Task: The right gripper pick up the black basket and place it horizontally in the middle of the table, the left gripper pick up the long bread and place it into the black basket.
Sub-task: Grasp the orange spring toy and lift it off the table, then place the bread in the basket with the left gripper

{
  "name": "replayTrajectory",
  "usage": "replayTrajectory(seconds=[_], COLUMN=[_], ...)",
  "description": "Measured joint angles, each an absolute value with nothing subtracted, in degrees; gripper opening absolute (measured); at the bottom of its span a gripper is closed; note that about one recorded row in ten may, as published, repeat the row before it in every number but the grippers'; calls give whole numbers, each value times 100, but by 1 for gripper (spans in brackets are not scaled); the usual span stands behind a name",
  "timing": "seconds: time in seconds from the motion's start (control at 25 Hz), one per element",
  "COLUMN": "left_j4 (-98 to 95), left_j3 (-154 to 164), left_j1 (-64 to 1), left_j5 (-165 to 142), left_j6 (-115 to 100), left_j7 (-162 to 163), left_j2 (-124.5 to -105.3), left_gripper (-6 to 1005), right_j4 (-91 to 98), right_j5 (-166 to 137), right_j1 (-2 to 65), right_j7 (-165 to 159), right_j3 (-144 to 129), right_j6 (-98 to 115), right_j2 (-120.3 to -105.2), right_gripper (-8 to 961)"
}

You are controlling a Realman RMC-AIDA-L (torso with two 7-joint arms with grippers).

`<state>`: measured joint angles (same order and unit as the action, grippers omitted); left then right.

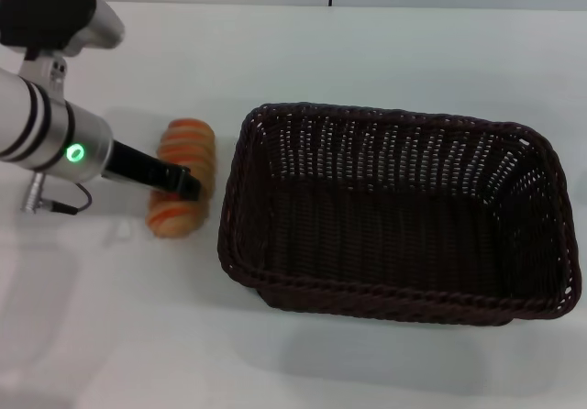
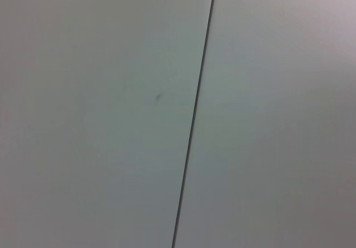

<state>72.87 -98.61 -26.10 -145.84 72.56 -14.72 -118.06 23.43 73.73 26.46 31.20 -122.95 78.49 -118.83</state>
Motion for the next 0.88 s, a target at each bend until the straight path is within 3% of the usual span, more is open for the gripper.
replayTrajectory(seconds=[0.08,0.28,0.52,0.88], left_j4=[7478,8538,9528,10058], left_j3=[-9981,-10492,-10807,-10805], left_j1=[-2585,-2408,-2387,-2512], left_j5=[-14659,-14779,-14472,-13605], left_j6=[7260,7347,7600,8345], left_j7=[-1485,-1722,-2226,-2585], left_j2=[-11793,-11787,-11785,-11793], left_gripper=[340,285,262,306], right_j4=[2343,2340,2294,2265], right_j5=[7373,7373,7374,7374], right_j1=[2646,2646,2703,2765], right_j7=[3120,3120,3120,3120], right_j3=[-12295,-12284,-12112,-11945], right_j6=[7831,7826,7705,7654], right_j2=[-11883,-11880,-11865,-11849], right_gripper=[280,280,280,280])
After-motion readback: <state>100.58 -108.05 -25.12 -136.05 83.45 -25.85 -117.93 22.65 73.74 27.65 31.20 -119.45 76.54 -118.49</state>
